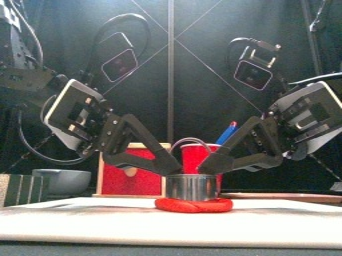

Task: Get the cutter from the drawer then cut the dough then place the extra dough in the bowl
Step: Cut the dough

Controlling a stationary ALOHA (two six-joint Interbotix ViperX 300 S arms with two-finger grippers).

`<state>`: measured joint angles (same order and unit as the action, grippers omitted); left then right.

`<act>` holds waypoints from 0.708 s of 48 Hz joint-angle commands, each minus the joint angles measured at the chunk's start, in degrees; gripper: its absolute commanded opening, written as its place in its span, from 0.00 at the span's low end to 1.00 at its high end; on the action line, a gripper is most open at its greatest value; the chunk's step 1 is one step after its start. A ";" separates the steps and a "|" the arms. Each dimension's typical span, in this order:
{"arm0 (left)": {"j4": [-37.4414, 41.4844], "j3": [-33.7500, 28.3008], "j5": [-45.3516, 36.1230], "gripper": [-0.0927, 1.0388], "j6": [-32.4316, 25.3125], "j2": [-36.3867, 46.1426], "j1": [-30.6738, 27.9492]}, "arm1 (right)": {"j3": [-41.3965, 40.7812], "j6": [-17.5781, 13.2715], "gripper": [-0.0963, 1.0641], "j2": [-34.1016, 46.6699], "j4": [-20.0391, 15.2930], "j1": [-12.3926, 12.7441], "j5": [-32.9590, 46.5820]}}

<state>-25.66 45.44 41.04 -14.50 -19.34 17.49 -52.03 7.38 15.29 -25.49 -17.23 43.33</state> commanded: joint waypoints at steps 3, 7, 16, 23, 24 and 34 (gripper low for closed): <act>-0.35 0.00 -1.23 0.61 0.09 -0.35 -0.18 | -0.09 -0.09 0.45 4.22 -1.76 0.35 -3.34; -0.35 0.09 -1.49 0.61 0.09 -0.35 -0.18 | 0.18 -0.09 0.45 4.22 -1.85 0.44 -3.43; -0.44 0.09 -1.93 0.61 0.09 -0.70 -0.18 | 0.26 0.18 0.45 4.22 -1.85 0.62 -3.43; -0.88 0.00 -2.02 0.61 0.09 -1.41 -0.26 | 0.26 0.09 0.45 4.31 -1.85 0.70 -3.78; -0.88 0.00 -2.02 0.61 0.09 -1.49 -0.26 | 0.26 0.18 0.45 4.31 -1.76 0.70 -3.87; -0.97 -0.09 -2.02 0.61 0.09 -1.76 -0.26 | 0.26 0.00 0.45 4.22 -1.85 0.70 -4.75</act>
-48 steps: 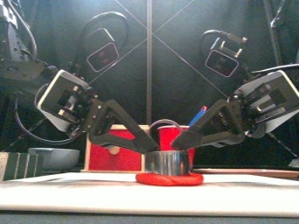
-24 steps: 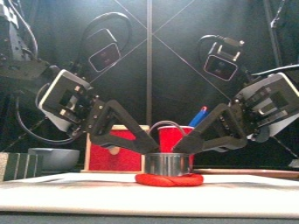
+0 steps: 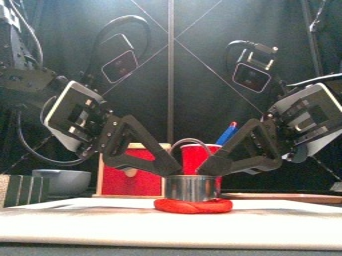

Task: Get the cutter from the drawer then cut the dough then place the extra dough in the bowl
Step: Cut the dough

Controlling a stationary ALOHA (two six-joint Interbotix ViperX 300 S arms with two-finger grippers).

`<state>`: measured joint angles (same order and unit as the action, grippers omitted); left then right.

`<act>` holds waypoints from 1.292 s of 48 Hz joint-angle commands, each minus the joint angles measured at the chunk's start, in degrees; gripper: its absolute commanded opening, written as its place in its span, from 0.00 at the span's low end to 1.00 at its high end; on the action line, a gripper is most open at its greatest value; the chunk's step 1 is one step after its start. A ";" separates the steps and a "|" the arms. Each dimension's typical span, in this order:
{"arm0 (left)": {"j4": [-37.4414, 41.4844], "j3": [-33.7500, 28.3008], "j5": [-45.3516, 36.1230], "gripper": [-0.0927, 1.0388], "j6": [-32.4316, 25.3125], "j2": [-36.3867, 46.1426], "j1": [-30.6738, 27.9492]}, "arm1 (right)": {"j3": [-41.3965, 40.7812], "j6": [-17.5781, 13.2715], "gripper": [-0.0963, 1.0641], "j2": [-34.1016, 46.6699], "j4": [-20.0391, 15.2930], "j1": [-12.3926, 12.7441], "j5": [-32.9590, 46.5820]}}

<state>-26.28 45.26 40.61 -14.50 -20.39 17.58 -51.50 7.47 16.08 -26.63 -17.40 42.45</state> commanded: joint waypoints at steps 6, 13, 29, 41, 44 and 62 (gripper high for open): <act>-0.35 0.09 -1.58 0.61 0.00 -0.26 -0.35 | -0.18 0.09 0.45 2.90 -0.70 0.88 -4.04; -0.18 -0.26 -1.58 0.62 -0.26 0.88 -0.35 | 0.09 0.35 0.45 0.70 -0.35 0.79 -4.22; 0.00 -1.41 -1.58 0.68 -2.72 3.60 -0.44 | 0.26 0.44 0.50 -5.01 0.35 0.97 -5.80; 0.09 -1.93 -1.58 0.82 -5.01 4.75 -0.44 | 1.41 0.35 0.66 -6.68 0.35 0.97 -7.12; 0.09 -1.93 -1.58 0.83 -5.01 5.27 -0.44 | 2.02 0.44 0.68 -6.86 0.35 1.05 -7.47; 2.02 -1.76 -1.58 0.84 -5.10 11.69 0.62 | 4.31 0.44 0.69 -10.81 3.43 1.41 -9.32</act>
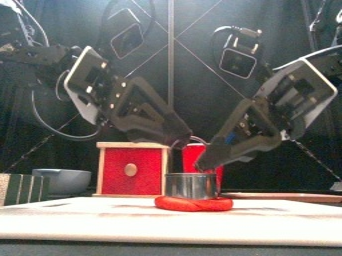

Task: Get the cutter from the drawer then cut the dough then place the extra dough in the bowl
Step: Cut the dough

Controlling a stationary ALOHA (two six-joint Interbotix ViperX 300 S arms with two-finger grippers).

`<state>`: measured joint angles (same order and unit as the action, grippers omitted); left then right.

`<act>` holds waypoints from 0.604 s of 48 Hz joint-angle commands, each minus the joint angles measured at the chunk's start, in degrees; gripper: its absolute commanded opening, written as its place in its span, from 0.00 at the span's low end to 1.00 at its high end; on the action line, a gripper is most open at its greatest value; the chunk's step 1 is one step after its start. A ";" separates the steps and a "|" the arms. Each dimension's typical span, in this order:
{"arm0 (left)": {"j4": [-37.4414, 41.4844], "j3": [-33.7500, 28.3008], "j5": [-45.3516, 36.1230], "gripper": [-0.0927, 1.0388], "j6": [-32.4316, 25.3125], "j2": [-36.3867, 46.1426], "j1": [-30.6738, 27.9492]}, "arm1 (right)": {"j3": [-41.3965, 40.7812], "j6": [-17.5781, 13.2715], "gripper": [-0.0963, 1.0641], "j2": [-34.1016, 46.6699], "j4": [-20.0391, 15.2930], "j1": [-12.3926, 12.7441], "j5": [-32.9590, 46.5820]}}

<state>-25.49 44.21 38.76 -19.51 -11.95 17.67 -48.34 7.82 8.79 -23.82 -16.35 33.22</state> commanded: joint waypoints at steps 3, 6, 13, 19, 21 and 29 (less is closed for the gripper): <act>1.49 -0.35 0.26 0.84 -0.09 4.31 0.62 | 1.14 0.09 0.69 -4.13 1.14 1.14 -0.62; 1.49 0.09 0.26 0.84 -0.09 4.92 0.62 | 1.14 0.00 0.69 -4.57 1.67 1.76 -1.32; 1.49 1.14 0.44 0.83 -0.09 5.80 0.62 | 2.02 -0.26 0.69 -4.66 3.25 3.43 -4.92; 1.49 1.85 1.23 0.83 -0.18 6.15 0.62 | 3.87 -0.18 0.69 -4.66 4.04 4.92 -10.55; 1.49 2.11 1.67 0.83 -0.18 6.15 0.62 | 4.48 -0.09 0.69 -4.75 4.39 5.45 -12.57; 1.41 3.43 3.43 0.83 -0.18 6.15 0.70 | 8.70 -0.44 0.69 -5.80 6.86 7.38 -24.87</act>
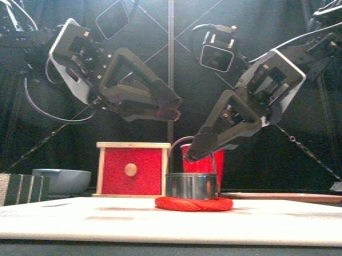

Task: Get the cutter from the drawer then cut the dough then place the extra dough in the bowl
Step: Cut the dough

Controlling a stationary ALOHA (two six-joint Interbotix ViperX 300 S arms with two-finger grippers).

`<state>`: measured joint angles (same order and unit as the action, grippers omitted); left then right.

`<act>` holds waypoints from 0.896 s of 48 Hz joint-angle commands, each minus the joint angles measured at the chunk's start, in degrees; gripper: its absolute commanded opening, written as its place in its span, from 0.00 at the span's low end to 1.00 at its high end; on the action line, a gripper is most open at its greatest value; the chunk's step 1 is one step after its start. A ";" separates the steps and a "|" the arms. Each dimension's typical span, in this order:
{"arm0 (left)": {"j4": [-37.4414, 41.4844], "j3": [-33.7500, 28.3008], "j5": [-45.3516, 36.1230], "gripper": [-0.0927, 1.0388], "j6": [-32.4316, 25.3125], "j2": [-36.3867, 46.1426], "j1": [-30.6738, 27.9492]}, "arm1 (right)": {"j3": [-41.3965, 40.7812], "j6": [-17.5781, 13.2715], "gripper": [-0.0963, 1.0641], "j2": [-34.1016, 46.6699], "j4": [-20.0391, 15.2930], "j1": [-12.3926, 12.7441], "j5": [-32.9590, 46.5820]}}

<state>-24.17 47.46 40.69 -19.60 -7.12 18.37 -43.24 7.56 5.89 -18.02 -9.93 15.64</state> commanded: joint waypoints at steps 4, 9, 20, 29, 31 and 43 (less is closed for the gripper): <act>0.09 1.41 2.64 0.83 0.09 1.32 0.18 | 5.89 -0.44 0.69 -3.69 1.49 0.97 -13.80; -0.62 3.08 5.45 0.82 0.18 0.79 0.26 | 8.61 -0.53 0.69 -4.48 1.67 1.05 -20.74; -1.23 4.48 13.10 0.77 0.26 -3.69 1.58 | 12.48 -0.70 0.69 -4.04 3.60 2.37 -28.65; -1.32 2.99 14.50 0.68 0.44 -8.44 2.02 | 14.33 -0.88 0.69 -3.25 5.89 3.25 -30.50; -1.32 2.64 14.50 0.67 0.44 -8.96 2.20 | 14.59 -0.97 0.69 -2.99 6.24 3.34 -30.76; -1.58 2.55 13.80 0.61 0.44 -10.02 2.37 | 16.35 -2.90 0.69 -0.88 8.26 3.34 -34.37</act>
<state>-25.49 50.80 54.49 -19.16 -17.49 20.65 -28.65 5.01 5.80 -10.46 -6.77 -18.28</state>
